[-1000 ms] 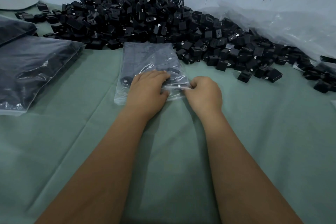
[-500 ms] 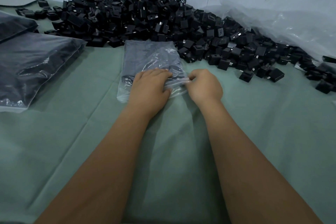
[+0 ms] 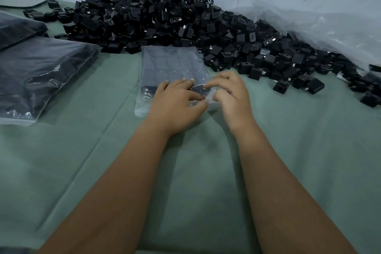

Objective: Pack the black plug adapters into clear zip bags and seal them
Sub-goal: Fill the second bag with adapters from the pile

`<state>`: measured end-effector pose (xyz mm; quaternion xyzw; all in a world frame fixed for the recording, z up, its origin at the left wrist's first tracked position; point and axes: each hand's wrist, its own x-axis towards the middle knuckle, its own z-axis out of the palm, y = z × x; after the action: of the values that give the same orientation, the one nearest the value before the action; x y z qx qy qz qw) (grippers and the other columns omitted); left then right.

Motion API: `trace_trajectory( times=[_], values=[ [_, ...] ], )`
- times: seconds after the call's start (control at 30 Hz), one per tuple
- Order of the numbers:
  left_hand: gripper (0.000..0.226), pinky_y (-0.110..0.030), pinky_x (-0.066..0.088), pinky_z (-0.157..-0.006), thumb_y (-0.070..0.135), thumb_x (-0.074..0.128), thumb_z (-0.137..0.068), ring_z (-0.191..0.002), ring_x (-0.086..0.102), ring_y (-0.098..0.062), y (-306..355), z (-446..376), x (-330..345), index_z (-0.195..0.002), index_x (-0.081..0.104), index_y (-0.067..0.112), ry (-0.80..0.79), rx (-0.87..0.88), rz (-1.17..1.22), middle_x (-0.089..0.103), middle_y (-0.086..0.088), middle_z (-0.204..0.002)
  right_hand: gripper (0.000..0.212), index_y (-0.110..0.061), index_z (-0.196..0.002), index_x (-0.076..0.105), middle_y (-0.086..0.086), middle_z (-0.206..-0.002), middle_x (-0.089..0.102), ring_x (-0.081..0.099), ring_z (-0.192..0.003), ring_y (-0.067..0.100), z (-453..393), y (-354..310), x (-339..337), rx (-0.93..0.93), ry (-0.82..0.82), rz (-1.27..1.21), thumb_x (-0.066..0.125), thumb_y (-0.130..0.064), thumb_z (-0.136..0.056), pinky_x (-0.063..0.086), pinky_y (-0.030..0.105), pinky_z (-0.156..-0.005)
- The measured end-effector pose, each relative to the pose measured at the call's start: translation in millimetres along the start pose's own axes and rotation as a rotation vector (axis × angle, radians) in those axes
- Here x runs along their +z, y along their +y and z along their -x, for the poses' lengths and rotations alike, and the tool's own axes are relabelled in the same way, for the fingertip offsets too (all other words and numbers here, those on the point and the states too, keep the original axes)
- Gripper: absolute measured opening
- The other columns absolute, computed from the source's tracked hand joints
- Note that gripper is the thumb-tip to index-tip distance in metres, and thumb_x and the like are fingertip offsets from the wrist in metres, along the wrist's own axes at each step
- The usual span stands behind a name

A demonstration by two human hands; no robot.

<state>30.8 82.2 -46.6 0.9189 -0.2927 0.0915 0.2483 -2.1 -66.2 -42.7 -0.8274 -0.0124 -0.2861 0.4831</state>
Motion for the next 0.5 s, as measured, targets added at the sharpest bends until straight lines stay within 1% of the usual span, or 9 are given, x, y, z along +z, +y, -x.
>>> trace_trajectory(
  times=[0.07,0.13,0.17,0.2,0.23,0.3,0.37,0.43,0.5],
  values=[
    [0.048,-0.045,0.025,-0.114,0.047,0.037,-0.086,-0.130,0.047,-0.018,5.4,1.7,-5.2,-0.103,0.077,0.025,0.030,0.003,0.094,0.059,-0.002,-0.136,0.028,-0.013,-0.088,0.073,-0.005,-0.099,0.058,0.053,-0.105,0.016,-0.2,-0.8,-0.2,-0.010,-0.009,-0.009,0.049,-0.019,-0.074,0.042,0.028,-0.091],
    [0.040,-0.045,0.041,-0.100,0.034,0.045,-0.086,-0.105,0.062,-0.026,3.1,0.9,-13.2,-0.088,0.077,0.009,0.245,-0.037,0.142,0.072,-0.008,-0.108,0.030,-0.015,-0.094,0.074,-0.004,-0.098,0.060,0.053,-0.102,0.014,-1.7,0.8,1.5,-0.007,-0.106,0.078,0.049,-0.026,-0.080,0.041,0.028,-0.090],
    [0.033,-0.043,0.043,-0.097,0.027,0.050,-0.086,-0.103,0.063,-0.028,-3.4,-0.7,-16.3,-0.090,0.075,0.007,0.378,-0.093,0.109,0.072,-0.010,-0.106,0.029,-0.018,-0.097,0.073,-0.007,-0.098,0.059,0.050,-0.101,0.012,-2.3,2.8,3.2,0.003,-0.167,0.147,0.050,-0.028,-0.083,0.040,0.026,-0.089],
    [0.028,-0.042,0.043,-0.098,0.022,0.055,-0.085,-0.109,0.060,-0.029,-11.7,-1.4,-19.7,-0.100,0.074,0.008,0.466,-0.169,0.069,0.069,-0.011,-0.114,0.026,-0.021,-0.099,0.072,-0.010,-0.097,0.057,0.048,-0.101,0.009,-2.4,4.8,5.2,0.009,-0.211,0.212,0.051,-0.028,-0.086,0.039,0.024,-0.088],
    [0.034,-0.041,0.040,-0.102,0.020,0.059,-0.084,-0.118,0.054,-0.029,-20.4,-1.2,-23.2,-0.114,0.069,0.010,0.478,-0.256,0.042,0.063,-0.012,-0.126,0.022,-0.023,-0.098,0.071,-0.012,-0.095,0.055,0.045,-0.100,0.007,-2.4,6.6,6.7,0.009,-0.232,0.263,0.052,-0.026,-0.087,0.038,0.023,-0.086],
    [0.054,-0.040,0.036,-0.108,0.028,0.064,-0.083,-0.129,0.045,-0.032,-35.1,0.4,-24.1,-0.135,0.054,0.017,0.311,-0.420,0.078,0.052,-0.012,-0.138,0.016,-0.025,-0.092,0.068,-0.015,-0.086,0.055,0.042,-0.093,0.006,-1.7,7.2,7.3,0.002,-0.240,0.339,0.053,-0.024,-0.087,0.038,0.021,-0.078],
    [0.056,-0.039,0.041,-0.104,0.035,0.065,-0.084,-0.122,0.051,-0.032,-40.6,0.3,-20.0,-0.137,0.052,0.023,0.188,-0.458,0.152,0.054,-0.009,-0.133,0.014,-0.024,-0.081,0.065,-0.012,-0.078,0.058,0.044,-0.086,0.008,0.1,4.2,7.2,0.001,-0.240,0.383,0.052,-0.024,-0.085,0.039,0.024,-0.071],
    [0.052,-0.037,0.045,-0.098,0.036,0.065,-0.083,-0.114,0.056,-0.029,-39.3,1.1,-16.7,-0.134,0.056,0.030,0.179,-0.418,0.157,0.056,-0.007,-0.125,0.018,-0.023,-0.069,0.061,-0.008,-0.069,0.059,0.049,-0.076,0.011,1.5,1.8,7.7,0.008,-0.214,0.394,0.050,-0.026,-0.084,0.040,0.027,-0.063],
    [0.049,-0.036,0.046,-0.098,0.037,0.067,-0.082,-0.109,0.059,-0.026,-36.9,2.1,-17.3,-0.130,0.060,0.035,0.191,-0.377,0.180,0.058,-0.003,-0.119,0.021,-0.021,-0.066,0.058,-0.005,-0.062,0.057,0.052,-0.066,0.012,1.9,0.7,8.0,0.028,-0.194,0.431,0.050,-0.029,-0.084,0.036,0.028,-0.055]
  ],
)
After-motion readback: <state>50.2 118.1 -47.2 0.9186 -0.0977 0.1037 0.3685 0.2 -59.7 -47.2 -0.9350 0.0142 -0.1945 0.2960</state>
